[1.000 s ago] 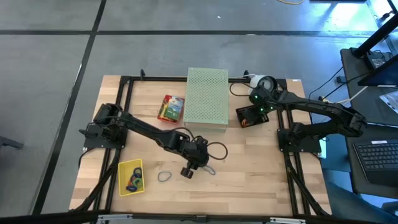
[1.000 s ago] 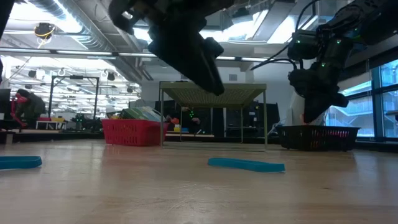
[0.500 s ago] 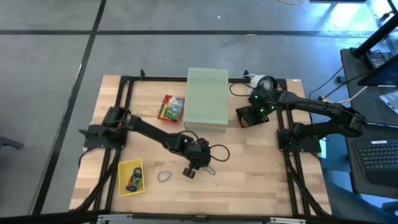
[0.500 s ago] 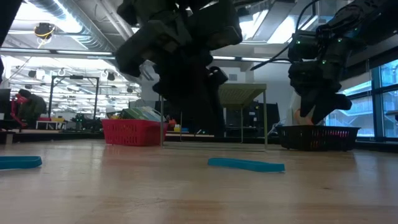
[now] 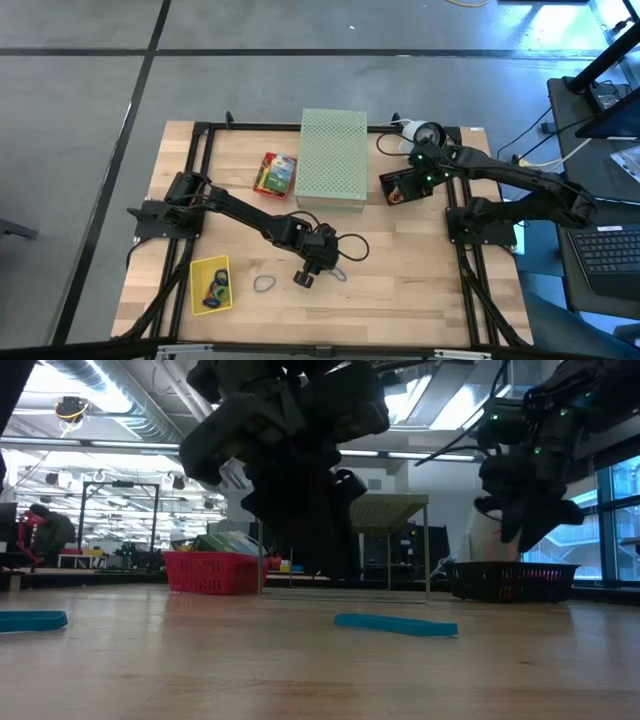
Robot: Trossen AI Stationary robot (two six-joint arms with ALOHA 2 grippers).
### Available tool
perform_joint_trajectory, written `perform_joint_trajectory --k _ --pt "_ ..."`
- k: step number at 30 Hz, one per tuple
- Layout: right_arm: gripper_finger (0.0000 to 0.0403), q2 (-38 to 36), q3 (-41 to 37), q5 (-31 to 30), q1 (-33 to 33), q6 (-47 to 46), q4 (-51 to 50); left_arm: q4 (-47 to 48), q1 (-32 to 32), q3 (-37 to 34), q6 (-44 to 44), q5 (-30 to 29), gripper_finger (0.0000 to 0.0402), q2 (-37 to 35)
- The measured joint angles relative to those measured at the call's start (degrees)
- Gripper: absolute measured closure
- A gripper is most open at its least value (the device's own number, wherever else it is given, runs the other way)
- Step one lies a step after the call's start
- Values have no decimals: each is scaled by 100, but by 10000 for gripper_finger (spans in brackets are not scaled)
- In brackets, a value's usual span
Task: Pick & Place Office Desk Supplies
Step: Put the orange rubber band into the black bin
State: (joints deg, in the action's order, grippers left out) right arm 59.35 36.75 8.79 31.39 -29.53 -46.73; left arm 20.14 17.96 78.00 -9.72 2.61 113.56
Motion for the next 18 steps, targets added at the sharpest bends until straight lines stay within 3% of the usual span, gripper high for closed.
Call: perform_joint_trajectory --k 5,14,18 --pt "209 -242 0 -235 126 -67 17 -195 0 1 -13 4 276 0" --pt "210 -310 2 470 350 -175 -191 -256 0 0 -13 2 276 0" --pt "210 -310 2 -167 398 -307 -329 -256 -4 0 -8 2 276 0"
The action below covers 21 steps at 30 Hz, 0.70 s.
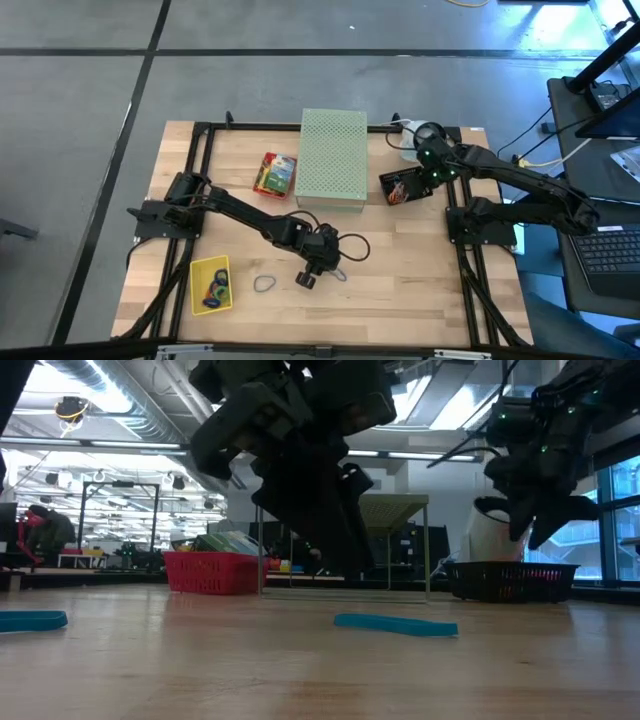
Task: Pick & Place Office Desk Supplies
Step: Put the orange rubber band into the black bin, then put the blue rubber band into the black bin
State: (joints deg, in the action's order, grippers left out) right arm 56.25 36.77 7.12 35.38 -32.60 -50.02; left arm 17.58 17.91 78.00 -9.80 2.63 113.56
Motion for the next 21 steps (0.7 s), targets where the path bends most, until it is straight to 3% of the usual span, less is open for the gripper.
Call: perform_joint_trajectory --k 4,8,11,21 --pt "210 71 0 400 97 14 64 0 2 0 17 0 276 0" --pt "210 105 -30 -492 114 -434 -143 6 4 0 26 0 277 0" --pt "210 105 -35 -4 81 -435 65 20 4 2 150 0 276 0" --pt "219 71 -35 172 85 -743 330 20 4 0 156 0 276 -2"
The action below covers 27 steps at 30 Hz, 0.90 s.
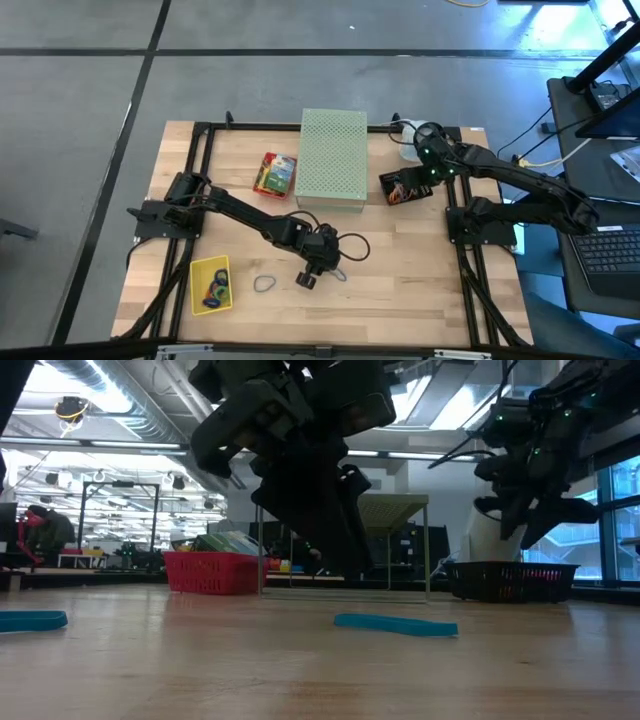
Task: Pick & Place Office Desk Supplies
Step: Put the blue rubber band into the black bin
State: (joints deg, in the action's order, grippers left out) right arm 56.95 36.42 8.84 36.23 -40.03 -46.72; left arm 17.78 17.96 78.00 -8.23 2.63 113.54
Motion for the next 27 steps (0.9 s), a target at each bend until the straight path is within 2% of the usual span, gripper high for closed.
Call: perform_joint_trajectory --k 8,20,27 --pt "228 -402 688 321 -74 5 -7 35 80 2 -393 1 276 61" --pt "242 -750 2214 424 -790 -176 -1 24 47 2 -507 -132 276 269" --pt "248 -748 2324 249 -1245 -338 -2 -13 -10 1 -503 589 276 394"
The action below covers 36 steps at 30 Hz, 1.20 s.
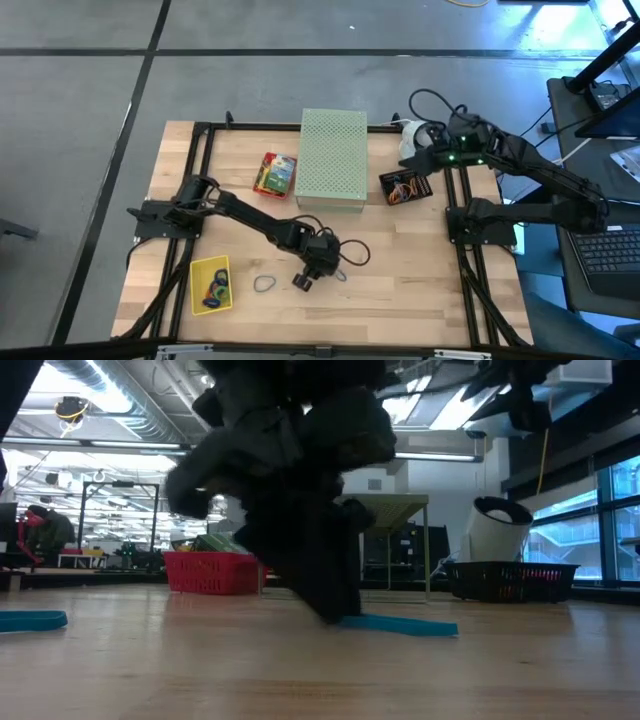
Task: Pick & Place Office Desk Supplies
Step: Put the blue rubber band into the black bin
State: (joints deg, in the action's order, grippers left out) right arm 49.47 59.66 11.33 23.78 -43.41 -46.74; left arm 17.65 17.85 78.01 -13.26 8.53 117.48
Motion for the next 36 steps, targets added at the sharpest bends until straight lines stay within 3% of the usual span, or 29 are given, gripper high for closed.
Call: perform_joint_trajectory --k 3,25,29,34,36 --pt "248 1 0 -40 -118 -76 0 -112 19 8 16 191 276 79" --pt "248 4 0 -39 -366 -163 46 -303 259 22 528 -672 280 414" --pt "248 4 0 -35 -366 -161 46 -299 268 16 799 -751 309 551" --pt "248 4 0 9 -366 -161 46 -265 257 14 974 -883 384 600" --pt "248 4 0 9 -366 -161 48 -268 225 10 1042 -891 395 600"
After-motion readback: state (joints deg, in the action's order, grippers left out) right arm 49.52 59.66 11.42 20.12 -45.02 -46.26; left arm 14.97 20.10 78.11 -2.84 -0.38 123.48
